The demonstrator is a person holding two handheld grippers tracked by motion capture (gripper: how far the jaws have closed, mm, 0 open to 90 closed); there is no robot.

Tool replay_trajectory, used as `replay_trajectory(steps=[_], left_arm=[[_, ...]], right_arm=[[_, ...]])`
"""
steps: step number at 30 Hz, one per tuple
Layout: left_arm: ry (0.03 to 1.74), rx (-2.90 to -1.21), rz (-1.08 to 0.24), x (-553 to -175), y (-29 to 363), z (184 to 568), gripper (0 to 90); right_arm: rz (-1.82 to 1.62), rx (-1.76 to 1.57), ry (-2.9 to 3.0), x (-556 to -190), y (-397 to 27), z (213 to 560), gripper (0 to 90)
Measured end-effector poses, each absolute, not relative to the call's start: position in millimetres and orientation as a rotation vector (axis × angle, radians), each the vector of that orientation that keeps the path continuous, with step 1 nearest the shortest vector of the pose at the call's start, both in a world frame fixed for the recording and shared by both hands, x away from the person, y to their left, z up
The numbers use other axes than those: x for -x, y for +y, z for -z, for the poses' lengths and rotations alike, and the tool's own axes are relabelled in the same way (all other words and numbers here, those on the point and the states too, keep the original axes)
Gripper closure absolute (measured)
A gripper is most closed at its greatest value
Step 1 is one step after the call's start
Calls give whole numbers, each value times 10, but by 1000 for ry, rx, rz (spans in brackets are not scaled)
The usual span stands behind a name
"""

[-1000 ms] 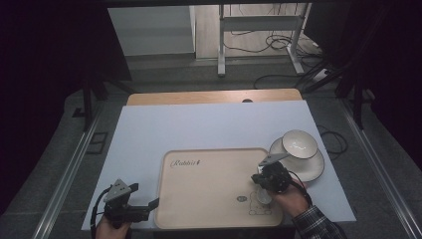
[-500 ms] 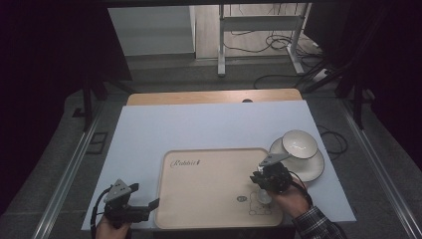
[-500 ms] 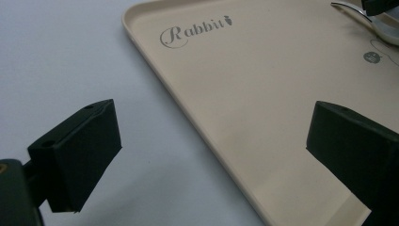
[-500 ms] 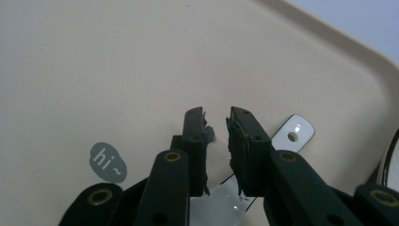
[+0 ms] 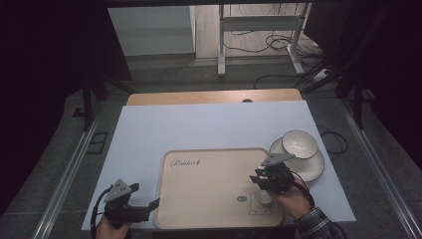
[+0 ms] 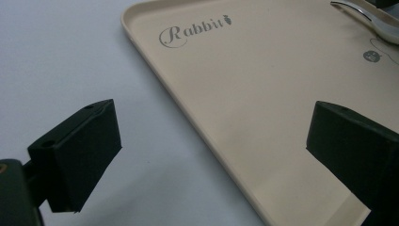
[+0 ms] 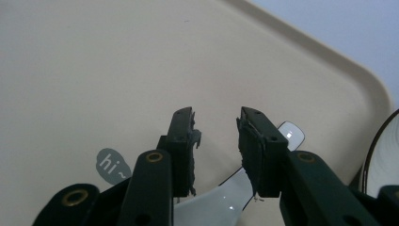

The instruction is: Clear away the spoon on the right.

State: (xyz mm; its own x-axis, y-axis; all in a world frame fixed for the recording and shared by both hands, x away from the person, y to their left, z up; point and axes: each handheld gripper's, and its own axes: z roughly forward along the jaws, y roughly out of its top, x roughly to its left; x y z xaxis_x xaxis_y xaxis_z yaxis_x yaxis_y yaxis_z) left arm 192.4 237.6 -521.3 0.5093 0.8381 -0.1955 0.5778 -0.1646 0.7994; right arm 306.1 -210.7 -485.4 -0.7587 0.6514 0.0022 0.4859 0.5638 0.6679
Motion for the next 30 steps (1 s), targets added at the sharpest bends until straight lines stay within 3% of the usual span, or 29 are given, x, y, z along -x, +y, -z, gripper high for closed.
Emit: replay_trajectory(steps=[18, 30], left_arm=[[1173, -1859, -366, -1923, 2377, 5213, 32], [1172, -1860, -366, -1924, 2376, 5213, 32]], right_arm=[[-988, -953, 2526, -2988, -2153, 4795, 549], [-1020, -970, 2488, -2948, -2228, 4785, 419]])
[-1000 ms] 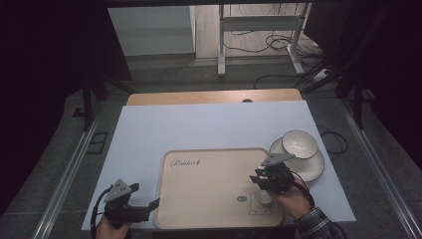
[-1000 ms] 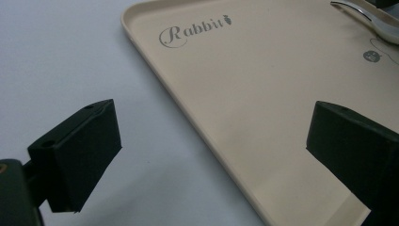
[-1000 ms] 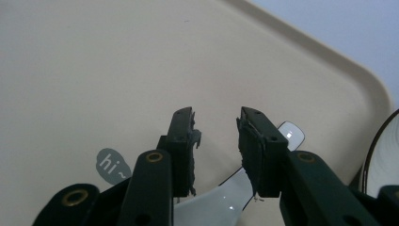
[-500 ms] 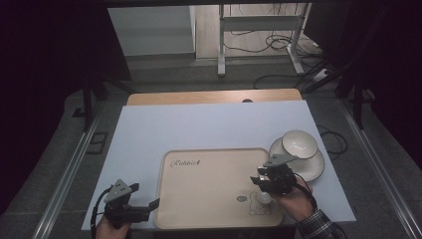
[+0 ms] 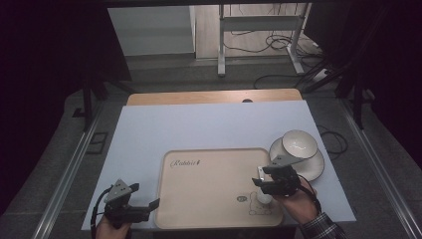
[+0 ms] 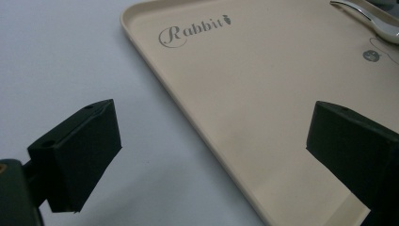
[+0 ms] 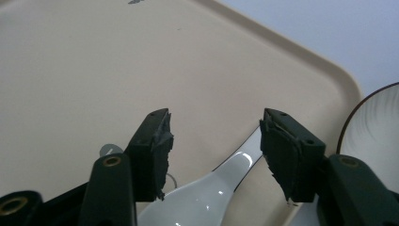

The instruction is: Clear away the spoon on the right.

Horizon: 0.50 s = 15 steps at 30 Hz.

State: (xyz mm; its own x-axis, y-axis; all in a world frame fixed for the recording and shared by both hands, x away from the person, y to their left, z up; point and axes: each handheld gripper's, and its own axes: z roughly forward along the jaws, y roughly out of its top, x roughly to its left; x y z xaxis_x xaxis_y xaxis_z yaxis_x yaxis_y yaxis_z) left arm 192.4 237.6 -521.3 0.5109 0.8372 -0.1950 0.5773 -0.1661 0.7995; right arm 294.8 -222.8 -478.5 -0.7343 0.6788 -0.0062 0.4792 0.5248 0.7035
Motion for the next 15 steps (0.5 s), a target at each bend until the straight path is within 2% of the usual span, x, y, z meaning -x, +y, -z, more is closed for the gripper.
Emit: replay_trajectory(steps=[15], left_arm=[[1175, -1856, -362, -1925, 2381, 5215, 32]], right_arm=[[-1031, -957, 2443, -2907, -2266, 4733, 249]])
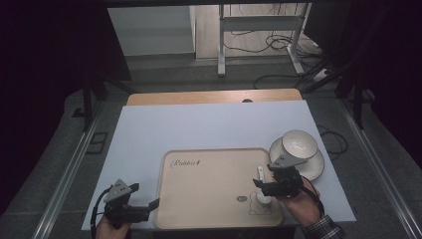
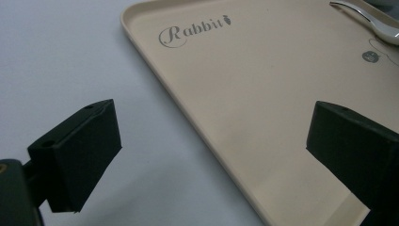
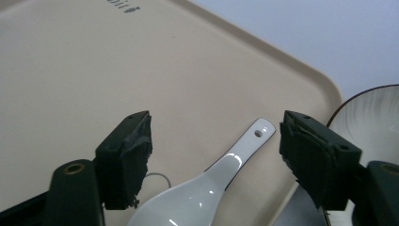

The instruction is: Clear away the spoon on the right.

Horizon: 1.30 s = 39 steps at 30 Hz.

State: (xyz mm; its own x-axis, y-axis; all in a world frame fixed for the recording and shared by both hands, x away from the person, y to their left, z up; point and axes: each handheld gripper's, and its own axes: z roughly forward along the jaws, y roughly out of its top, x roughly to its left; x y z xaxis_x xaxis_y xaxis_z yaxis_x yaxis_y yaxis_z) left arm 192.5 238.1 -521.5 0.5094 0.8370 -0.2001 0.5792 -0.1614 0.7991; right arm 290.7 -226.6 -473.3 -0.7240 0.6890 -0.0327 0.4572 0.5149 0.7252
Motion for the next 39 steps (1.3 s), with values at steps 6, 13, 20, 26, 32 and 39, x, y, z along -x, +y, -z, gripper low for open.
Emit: replay_trajectory(steps=[6, 13, 20, 26, 32, 39], left_arm=[[1176, -1855, -362, -1925, 2381, 5215, 32], [1175, -1855, -362, -1924, 2381, 5215, 32], [1175, -1856, -362, -1924, 2381, 5215, 32], [1172, -1857, -362, -1925, 2382, 5215, 32], [1173, -1857, -363, -1925, 2380, 5216, 32], [1172, -1857, -364, -1925, 2380, 5216, 32]], right_arm=[[-1036, -939, 2434, -2865, -2300, 4711, 196], [-1057, -937, 2412, -2817, -2356, 4690, 155], [-1072, -958, 2404, -2772, -2420, 4691, 121], [-1079, -953, 2415, -2729, -2454, 4706, 87], [-1080, -958, 2404, -2692, -2492, 4712, 64], [-1070, -973, 2401, -2660, -2549, 4734, 44]])
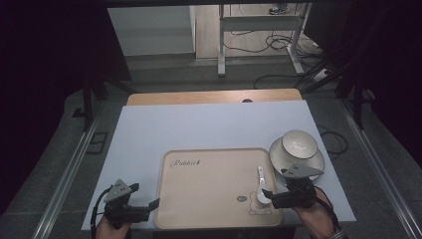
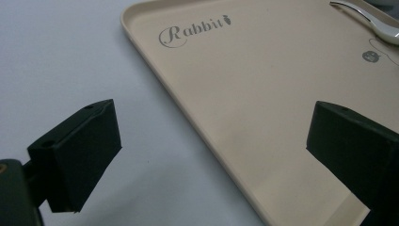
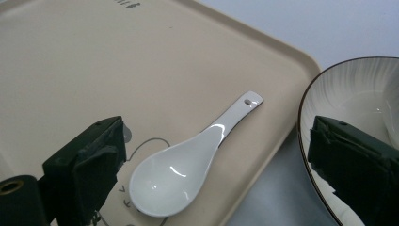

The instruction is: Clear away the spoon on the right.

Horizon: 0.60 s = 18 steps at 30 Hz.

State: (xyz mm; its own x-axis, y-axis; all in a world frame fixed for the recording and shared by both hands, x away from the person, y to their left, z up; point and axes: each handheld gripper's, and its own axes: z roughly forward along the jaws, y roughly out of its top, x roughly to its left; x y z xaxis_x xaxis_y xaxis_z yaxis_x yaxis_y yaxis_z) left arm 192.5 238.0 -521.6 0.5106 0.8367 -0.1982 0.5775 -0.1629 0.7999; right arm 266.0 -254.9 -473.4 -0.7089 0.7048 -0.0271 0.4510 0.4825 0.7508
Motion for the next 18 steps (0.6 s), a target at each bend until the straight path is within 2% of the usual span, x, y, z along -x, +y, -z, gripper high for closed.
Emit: replay_trajectory(steps=[18], left_arm=[[1173, -1855, -364, -1924, 2381, 5215, 32]], right_arm=[[-1076, -1007, 2364, -2549, -2707, 4732, 0]])
